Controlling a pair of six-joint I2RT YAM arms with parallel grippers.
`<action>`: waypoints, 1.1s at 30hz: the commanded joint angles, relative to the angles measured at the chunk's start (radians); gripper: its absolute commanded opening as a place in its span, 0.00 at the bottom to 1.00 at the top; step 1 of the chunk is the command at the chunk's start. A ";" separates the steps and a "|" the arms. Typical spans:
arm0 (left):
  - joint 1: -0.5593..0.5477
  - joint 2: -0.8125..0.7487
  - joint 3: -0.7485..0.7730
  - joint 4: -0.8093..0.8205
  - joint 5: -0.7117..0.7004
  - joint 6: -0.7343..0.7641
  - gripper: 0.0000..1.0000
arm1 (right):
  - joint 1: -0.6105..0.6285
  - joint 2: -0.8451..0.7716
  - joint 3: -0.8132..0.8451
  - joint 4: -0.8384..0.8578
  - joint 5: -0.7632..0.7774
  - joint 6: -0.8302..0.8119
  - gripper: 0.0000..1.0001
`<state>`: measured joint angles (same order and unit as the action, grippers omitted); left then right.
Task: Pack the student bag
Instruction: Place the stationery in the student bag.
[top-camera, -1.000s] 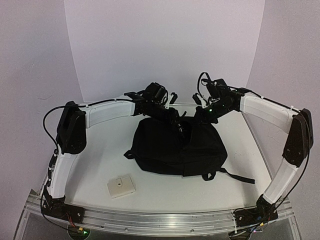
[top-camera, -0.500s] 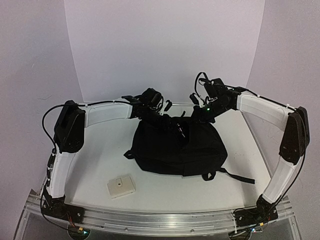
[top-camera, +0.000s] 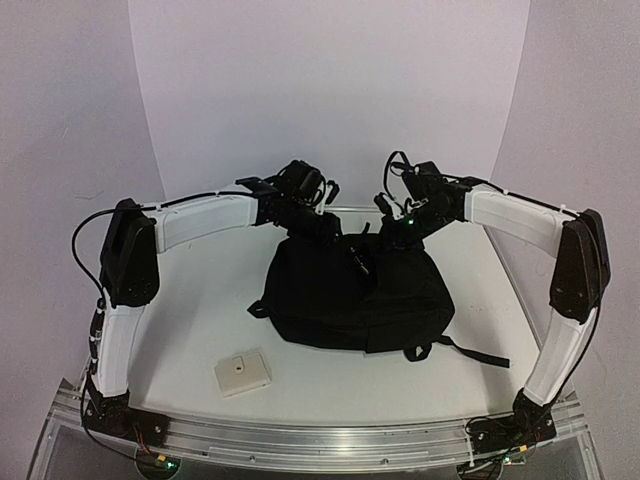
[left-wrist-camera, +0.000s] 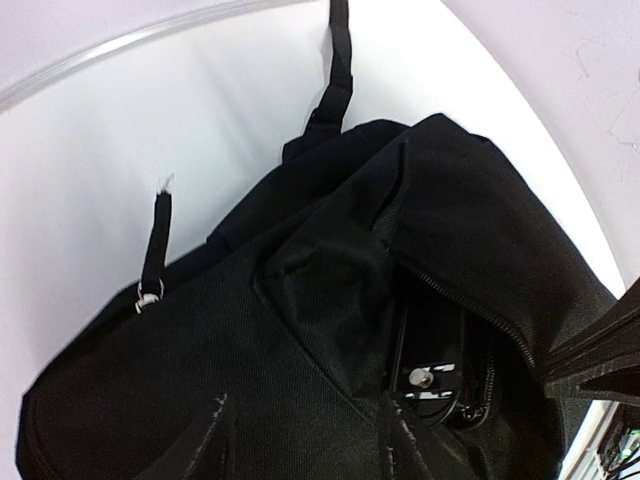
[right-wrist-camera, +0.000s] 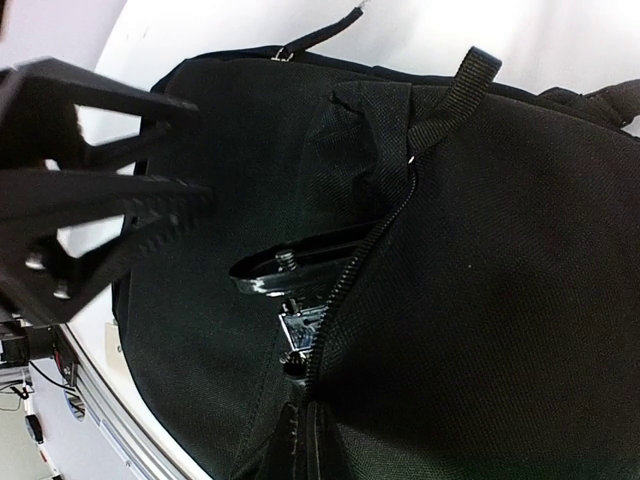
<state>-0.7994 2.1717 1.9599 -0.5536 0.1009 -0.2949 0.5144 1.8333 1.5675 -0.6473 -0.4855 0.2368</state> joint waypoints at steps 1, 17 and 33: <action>-0.005 0.022 0.065 0.001 0.017 0.032 0.46 | -0.006 0.000 0.056 0.027 -0.015 0.010 0.00; -0.119 0.026 -0.014 0.108 0.176 0.027 0.31 | -0.006 0.004 0.093 0.026 -0.003 0.016 0.00; -0.099 0.094 -0.132 0.577 0.255 -0.196 0.40 | -0.006 -0.030 0.052 0.028 -0.057 0.025 0.00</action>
<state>-0.9107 2.2558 1.8030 -0.1313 0.3130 -0.4290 0.5117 1.8374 1.6104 -0.6670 -0.5003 0.2495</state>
